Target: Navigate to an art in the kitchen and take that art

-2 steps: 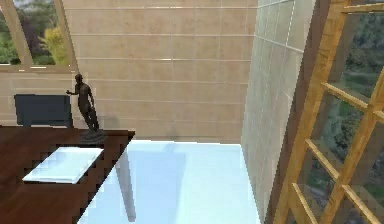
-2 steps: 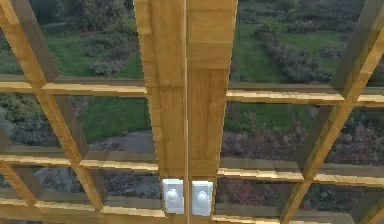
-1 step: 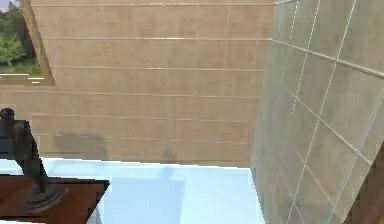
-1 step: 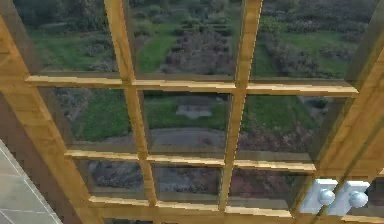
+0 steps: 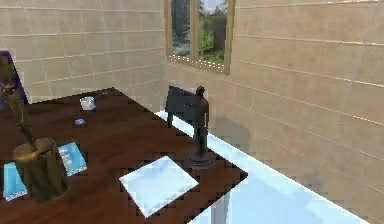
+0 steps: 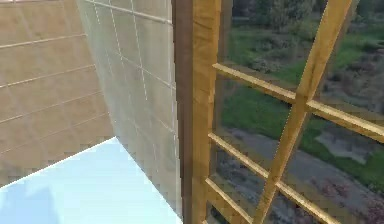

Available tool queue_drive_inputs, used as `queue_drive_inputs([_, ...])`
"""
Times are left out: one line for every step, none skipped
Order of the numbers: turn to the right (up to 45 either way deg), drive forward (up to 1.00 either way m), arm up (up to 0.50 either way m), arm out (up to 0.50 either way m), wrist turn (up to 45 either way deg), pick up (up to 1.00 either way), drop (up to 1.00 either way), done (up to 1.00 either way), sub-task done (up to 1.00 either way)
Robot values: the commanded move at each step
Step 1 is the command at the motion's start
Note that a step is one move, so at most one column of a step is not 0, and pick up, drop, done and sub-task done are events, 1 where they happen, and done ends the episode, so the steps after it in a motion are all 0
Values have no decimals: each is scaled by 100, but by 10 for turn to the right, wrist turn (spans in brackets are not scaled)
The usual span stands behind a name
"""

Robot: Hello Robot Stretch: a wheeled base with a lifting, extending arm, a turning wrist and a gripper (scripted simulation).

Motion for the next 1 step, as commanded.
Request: queue_drive_inputs([-450, 0, 0, 0, 0, 0, 0, 0, 0])
